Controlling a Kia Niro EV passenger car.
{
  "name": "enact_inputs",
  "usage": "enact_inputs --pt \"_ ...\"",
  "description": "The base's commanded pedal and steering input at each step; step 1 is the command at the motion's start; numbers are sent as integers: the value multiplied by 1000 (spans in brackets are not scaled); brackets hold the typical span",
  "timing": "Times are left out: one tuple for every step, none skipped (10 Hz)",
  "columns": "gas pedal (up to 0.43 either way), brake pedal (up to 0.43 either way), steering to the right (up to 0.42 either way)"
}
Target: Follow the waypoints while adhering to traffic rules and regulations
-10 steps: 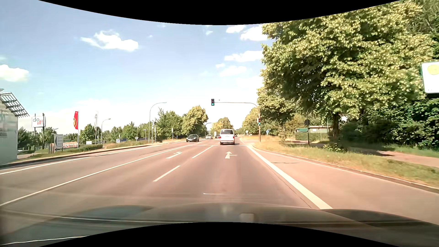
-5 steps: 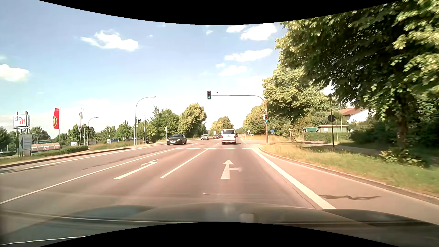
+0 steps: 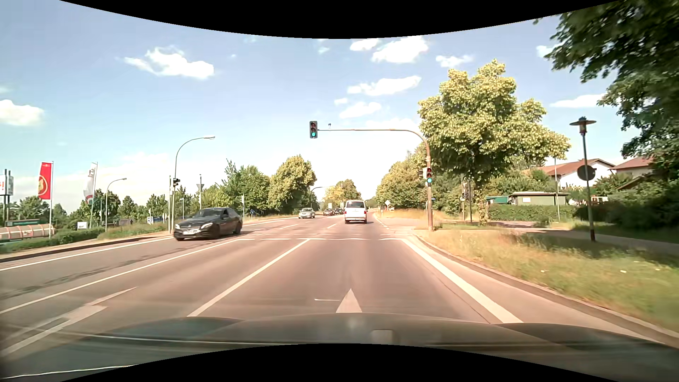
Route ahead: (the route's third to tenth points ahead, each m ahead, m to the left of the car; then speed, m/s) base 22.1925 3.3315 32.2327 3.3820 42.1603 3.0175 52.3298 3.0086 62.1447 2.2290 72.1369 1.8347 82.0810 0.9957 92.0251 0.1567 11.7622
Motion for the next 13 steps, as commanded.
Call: enact_inputs --pt "169 6 3" --pt "169 6 3" --pt "169 6 4" --pt "169 6 4" --pt "169 6 4" --pt "169 6 4" --pt "169 6 4" --pt "169 6 4" --pt "169 6 4" --pt "169 6 5" --pt "130 6 5" --pt "110 6 5" --pt "110 6 5"
